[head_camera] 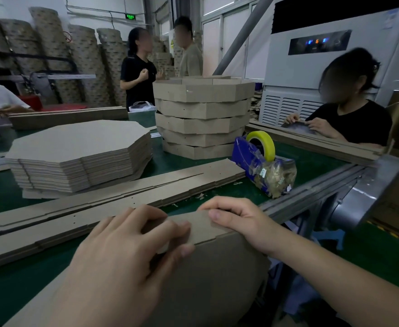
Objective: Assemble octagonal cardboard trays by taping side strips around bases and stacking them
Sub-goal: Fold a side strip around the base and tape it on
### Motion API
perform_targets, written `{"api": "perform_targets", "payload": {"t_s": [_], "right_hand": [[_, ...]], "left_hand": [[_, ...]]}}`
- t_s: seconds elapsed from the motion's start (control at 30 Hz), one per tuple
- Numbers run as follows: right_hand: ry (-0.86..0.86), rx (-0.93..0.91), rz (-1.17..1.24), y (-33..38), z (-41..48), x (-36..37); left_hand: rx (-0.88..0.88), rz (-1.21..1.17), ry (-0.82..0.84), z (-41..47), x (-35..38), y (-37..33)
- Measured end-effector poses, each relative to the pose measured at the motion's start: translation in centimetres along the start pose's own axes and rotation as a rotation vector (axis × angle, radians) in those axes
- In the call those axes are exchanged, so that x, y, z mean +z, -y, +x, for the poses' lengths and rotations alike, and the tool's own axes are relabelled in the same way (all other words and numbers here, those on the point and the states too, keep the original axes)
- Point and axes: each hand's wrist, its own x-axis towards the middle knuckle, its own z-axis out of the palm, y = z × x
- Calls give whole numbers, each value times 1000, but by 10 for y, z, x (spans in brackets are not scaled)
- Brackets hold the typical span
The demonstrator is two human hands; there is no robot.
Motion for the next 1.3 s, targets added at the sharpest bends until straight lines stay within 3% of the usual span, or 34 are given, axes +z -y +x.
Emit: {"api": "perform_targets", "payload": {"t_s": [0.1, 0.2, 0.27, 0.33, 0.47, 0.57, 0.87, 1.17, 1.3], "right_hand": [[-52, 31, -44, -5, 2, -13], [-502, 92, -119, -17, 11, -55], [-845, 182, -316, -29, 18, -99], [-991, 356, -473, -46, 21, -143], [-917, 684, -414, -72, 26, -189], [-850, 705, -239, -76, 29, -194], [-864, 737, 171, -67, 28, -200], [-921, 524, 415, -67, 16, -195], [-933, 312, 509, -77, 4, -191]], "left_hand": [[11, 2, -27, 1, 5, 4], [11, -18, -33, 2, 7, 7], [9, -24, -35, 2, 7, 7], [9, -22, -39, 3, 8, 7], [1, -39, -25, 2, 7, 6], [-2, -54, -16, 2, 8, 6], [-2, -36, -23, 3, 8, 6], [8, -63, -3, 4, 12, 10], [6, -70, -13, 6, 15, 11]]}}
